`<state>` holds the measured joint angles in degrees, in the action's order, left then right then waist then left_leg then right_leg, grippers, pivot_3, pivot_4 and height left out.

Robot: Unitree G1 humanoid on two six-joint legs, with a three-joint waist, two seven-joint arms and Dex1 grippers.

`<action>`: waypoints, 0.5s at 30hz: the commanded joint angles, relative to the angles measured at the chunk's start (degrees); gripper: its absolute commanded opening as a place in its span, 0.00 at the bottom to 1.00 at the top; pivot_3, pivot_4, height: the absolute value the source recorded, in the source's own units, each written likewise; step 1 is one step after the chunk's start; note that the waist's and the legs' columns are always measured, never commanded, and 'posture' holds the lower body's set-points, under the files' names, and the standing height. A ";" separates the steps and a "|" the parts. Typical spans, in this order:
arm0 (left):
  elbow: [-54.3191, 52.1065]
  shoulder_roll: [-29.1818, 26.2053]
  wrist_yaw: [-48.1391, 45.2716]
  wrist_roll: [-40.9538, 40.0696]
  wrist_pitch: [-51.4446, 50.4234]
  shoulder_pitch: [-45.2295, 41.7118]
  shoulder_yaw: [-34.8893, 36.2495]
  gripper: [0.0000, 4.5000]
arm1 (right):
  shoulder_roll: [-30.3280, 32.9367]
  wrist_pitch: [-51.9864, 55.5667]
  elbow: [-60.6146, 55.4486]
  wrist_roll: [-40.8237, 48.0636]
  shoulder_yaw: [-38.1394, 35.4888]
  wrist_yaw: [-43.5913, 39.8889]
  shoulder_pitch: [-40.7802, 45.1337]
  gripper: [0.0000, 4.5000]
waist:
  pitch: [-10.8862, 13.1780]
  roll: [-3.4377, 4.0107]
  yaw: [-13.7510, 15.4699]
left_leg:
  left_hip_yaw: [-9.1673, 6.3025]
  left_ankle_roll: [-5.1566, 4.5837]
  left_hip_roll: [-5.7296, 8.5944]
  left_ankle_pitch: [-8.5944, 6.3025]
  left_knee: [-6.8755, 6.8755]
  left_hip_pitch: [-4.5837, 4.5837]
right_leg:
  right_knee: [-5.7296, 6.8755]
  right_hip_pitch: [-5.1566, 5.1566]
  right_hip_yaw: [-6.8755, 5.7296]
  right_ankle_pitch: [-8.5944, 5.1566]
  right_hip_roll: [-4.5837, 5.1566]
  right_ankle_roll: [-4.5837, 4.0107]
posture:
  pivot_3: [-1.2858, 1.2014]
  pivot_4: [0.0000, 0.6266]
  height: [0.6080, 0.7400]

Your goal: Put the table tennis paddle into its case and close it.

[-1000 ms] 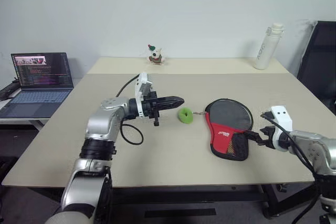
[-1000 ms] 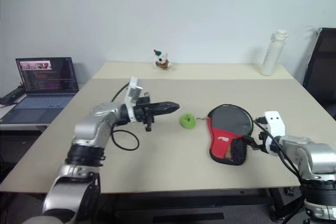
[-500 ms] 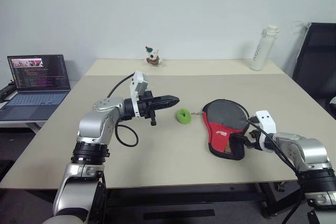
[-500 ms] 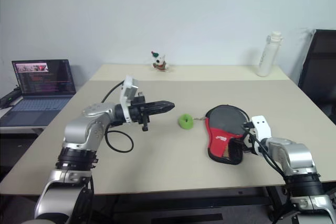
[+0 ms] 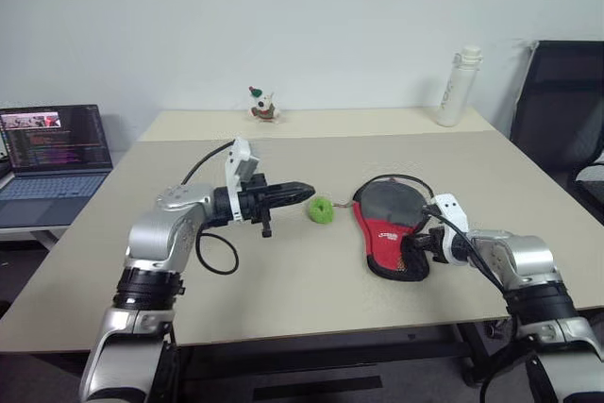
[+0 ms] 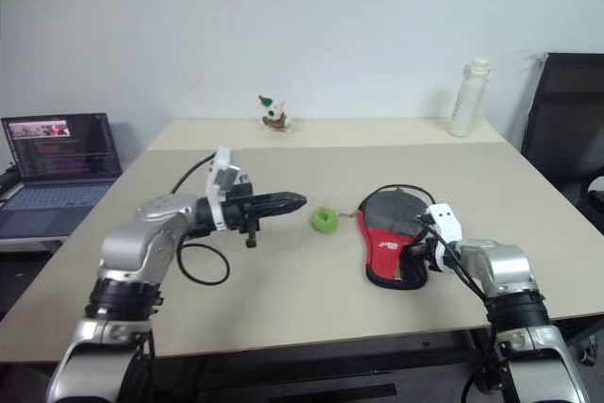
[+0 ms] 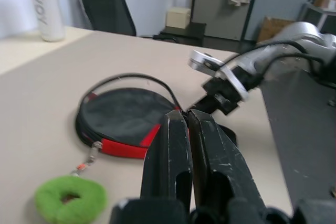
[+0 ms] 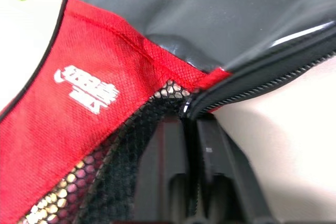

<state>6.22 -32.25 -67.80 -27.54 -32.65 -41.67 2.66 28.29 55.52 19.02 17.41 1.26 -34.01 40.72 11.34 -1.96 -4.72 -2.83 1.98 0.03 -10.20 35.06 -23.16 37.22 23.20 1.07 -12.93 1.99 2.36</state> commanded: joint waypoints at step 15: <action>-11.24 -7.50 0.03 -6.61 -4.72 9.90 2.36 0.04 | -9.46 1.55 0.48 0.09 3.12 -3.38 5.93 0.01 | 0.01 0.01 -0.07 | 0.28 0.06 -0.80 -0.08 -0.25 0.10 | -0.05 0.21 0.27 0.05 -0.85 -0.36 | 0.52 0.24 1.00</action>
<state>-2.41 -38.82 -68.04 -32.82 -37.29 -31.47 3.32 19.95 55.87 22.58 16.52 5.38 -38.25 46.32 11.35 -1.96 -4.79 -2.52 2.06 -0.76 -10.29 34.82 -23.06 37.15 23.42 1.36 -12.89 1.15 2.01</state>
